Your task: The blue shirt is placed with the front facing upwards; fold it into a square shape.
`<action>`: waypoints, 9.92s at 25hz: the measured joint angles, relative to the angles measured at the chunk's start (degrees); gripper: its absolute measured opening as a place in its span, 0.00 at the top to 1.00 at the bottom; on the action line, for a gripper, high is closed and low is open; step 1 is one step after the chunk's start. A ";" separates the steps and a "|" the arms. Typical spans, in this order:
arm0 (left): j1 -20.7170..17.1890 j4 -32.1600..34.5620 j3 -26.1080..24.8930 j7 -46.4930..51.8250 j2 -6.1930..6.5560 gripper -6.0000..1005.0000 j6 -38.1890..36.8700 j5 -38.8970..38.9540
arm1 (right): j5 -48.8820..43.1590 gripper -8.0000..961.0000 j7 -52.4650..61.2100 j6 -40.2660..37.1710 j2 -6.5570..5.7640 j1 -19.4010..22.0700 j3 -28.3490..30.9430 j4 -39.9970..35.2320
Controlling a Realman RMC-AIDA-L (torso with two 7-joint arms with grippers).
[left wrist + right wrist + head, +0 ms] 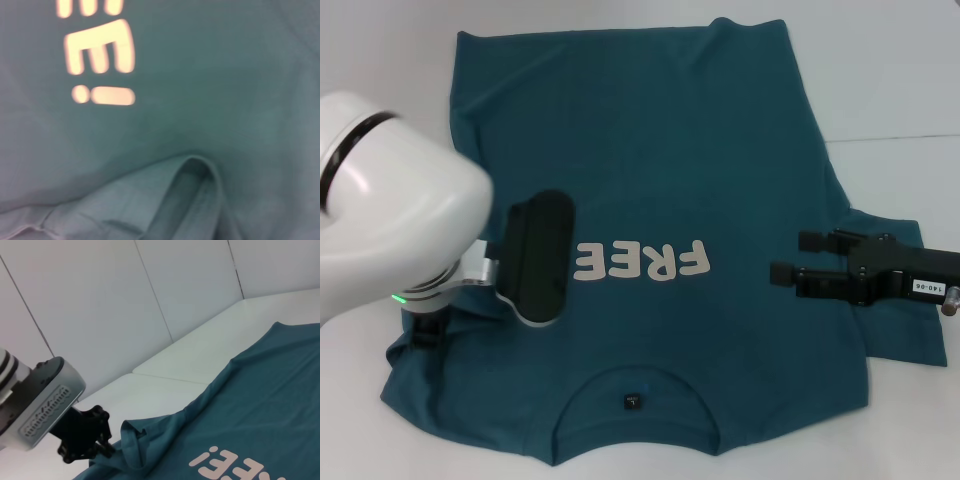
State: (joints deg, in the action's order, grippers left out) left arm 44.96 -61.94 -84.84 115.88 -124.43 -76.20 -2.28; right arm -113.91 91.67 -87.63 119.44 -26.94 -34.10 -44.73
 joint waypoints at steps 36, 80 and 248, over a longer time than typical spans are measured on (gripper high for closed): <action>-4.41 2.56 -3.51 0.70 0.23 0.46 14.56 0.46 | 0.71 0.02 0.00 0.28 -0.09 -0.22 0.57 -0.03; 0.30 -5.88 2.28 -1.87 -0.23 0.97 -7.03 0.43 | 0.71 0.02 0.00 -0.20 -0.09 0.02 0.70 -0.26; 0.68 18.40 -18.46 16.04 -0.08 0.95 40.82 33.41 | 0.96 0.02 2.52 0.86 -0.19 -2.09 0.08 1.07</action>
State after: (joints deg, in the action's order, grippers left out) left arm 45.63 -43.54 -103.30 131.92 -124.51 -35.38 31.13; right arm -112.95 94.19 -86.76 119.26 -29.03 -34.02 -43.67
